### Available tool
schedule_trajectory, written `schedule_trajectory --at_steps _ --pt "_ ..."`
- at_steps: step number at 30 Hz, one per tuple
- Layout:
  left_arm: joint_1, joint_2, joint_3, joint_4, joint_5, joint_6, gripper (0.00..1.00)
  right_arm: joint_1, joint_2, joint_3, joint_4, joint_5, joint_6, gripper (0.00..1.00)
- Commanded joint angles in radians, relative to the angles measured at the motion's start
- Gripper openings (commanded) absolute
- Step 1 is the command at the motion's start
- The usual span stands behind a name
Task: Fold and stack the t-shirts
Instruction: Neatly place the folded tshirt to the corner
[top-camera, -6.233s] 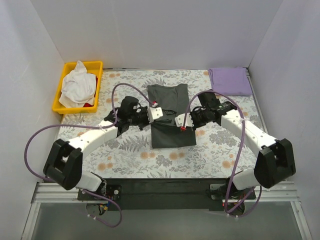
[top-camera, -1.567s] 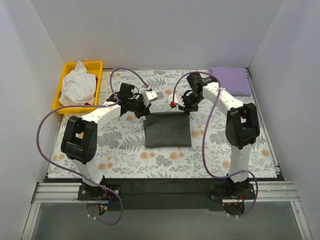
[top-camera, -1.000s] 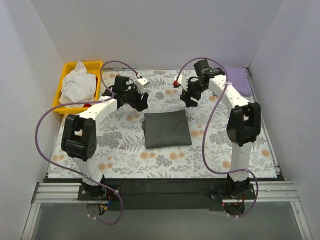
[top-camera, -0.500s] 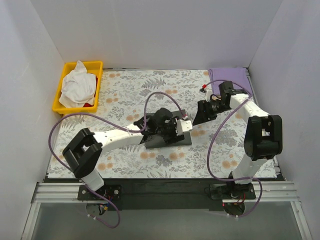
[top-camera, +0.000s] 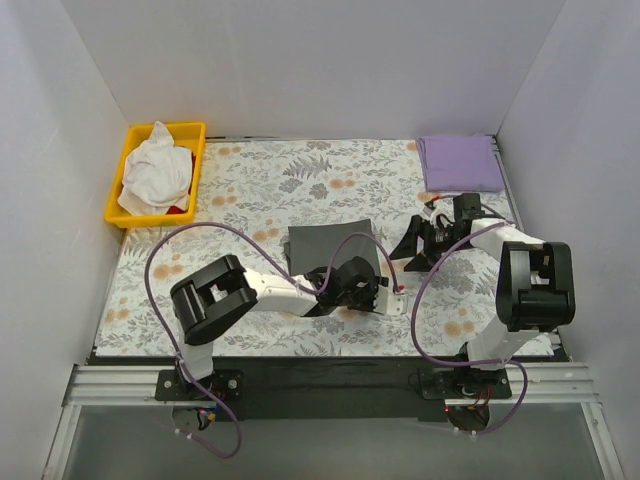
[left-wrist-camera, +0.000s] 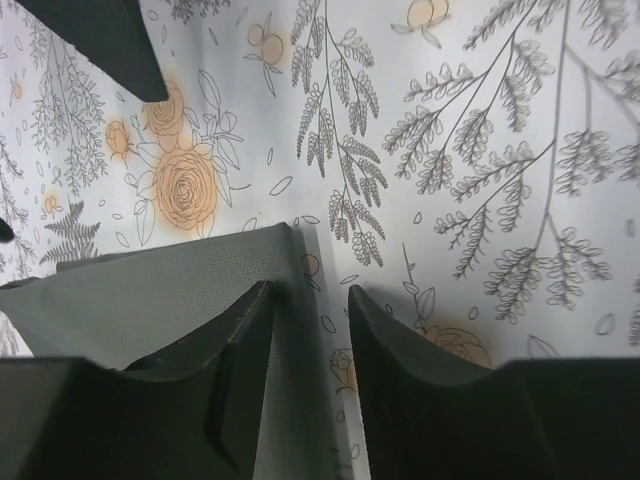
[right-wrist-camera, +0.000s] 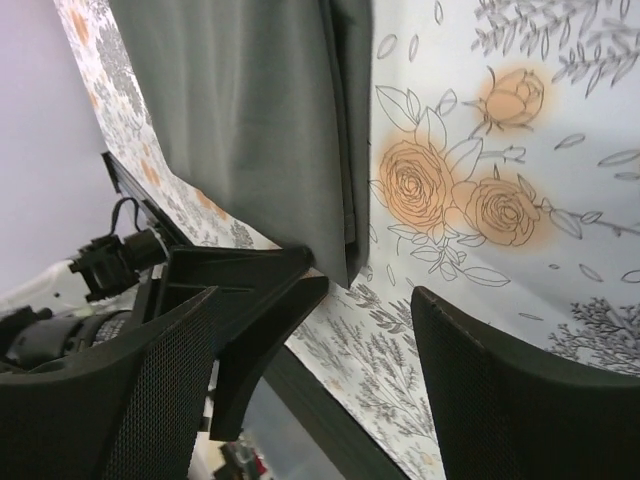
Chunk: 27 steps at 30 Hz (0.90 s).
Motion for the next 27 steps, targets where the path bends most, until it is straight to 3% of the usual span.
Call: schedule_trajectory --at_steps 1,6,8,12,14,19,21,27 --pt "-0.005 0.041 -0.014 0.103 -0.069 0.078 0.33 -0.001 -0.014 -0.049 0.101 -0.008 0.135 0.82" --pt "-0.003 0.068 -0.018 0.142 -0.129 0.106 0.14 -0.003 0.030 -0.089 0.144 -0.022 0.152 0.85" --pt "-0.005 0.062 -0.012 0.144 -0.120 0.098 0.00 -0.003 0.046 -0.101 0.176 -0.027 0.178 0.86" --pt "-0.001 0.007 -0.017 0.136 -0.038 0.046 0.00 0.005 0.049 -0.145 0.274 -0.054 0.253 0.88" --pt "-0.001 -0.033 -0.018 0.136 -0.010 0.015 0.00 0.019 0.040 -0.188 0.361 -0.050 0.296 0.95" --pt "0.000 -0.071 0.005 0.124 0.012 -0.037 0.00 0.057 0.070 -0.225 0.542 -0.077 0.443 0.96" --pt "0.003 -0.074 0.008 0.119 0.016 -0.051 0.00 0.081 0.075 -0.238 0.604 -0.058 0.483 0.95" --pt "0.006 -0.082 0.028 0.104 0.026 -0.061 0.00 0.143 0.132 -0.239 0.719 -0.022 0.612 0.78"
